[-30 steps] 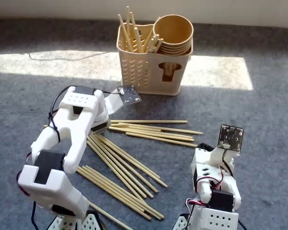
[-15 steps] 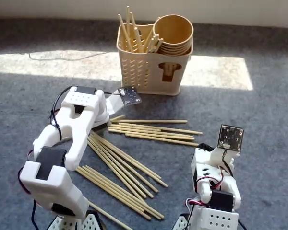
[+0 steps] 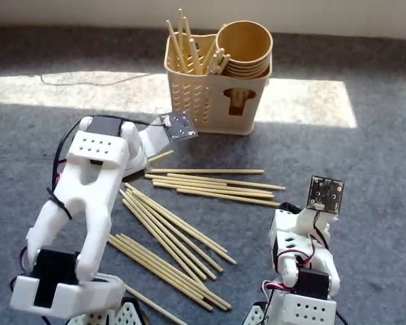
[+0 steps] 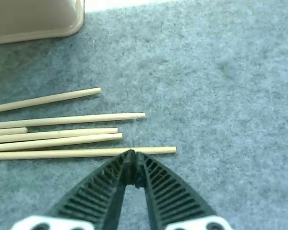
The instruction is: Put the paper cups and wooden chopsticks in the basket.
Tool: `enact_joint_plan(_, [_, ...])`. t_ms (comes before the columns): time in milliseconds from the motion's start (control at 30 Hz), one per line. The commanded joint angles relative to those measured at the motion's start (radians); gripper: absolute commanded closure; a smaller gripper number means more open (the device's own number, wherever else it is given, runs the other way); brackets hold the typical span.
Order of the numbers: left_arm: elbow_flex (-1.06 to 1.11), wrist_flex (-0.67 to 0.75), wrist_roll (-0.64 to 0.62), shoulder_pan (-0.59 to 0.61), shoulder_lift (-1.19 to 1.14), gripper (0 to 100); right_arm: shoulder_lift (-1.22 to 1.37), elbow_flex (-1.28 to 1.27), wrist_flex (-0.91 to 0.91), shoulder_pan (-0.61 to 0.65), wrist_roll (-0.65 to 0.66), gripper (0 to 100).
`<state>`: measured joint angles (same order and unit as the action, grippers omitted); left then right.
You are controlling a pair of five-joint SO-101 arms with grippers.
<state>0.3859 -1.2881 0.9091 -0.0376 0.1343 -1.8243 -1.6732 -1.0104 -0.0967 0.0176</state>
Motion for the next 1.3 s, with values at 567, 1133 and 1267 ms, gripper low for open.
enact_joint_plan(567, [-0.28, 0.284, -0.674, -0.099, 0.34, 99, -0.012, -0.119, -0.005, -0.01, -0.006, 99.2])
enact_joint_plan(1133, [-0.321, 0.942, -1.014, -0.213, 0.331, 99, -0.012, -0.119, -0.005, -0.01, -0.005, 99.2])
enact_joint_plan(1267, [-0.321, 1.019, -1.016, -0.214, 0.329, 99, -0.012, -0.119, -0.005, -0.01, -0.005, 99.2])
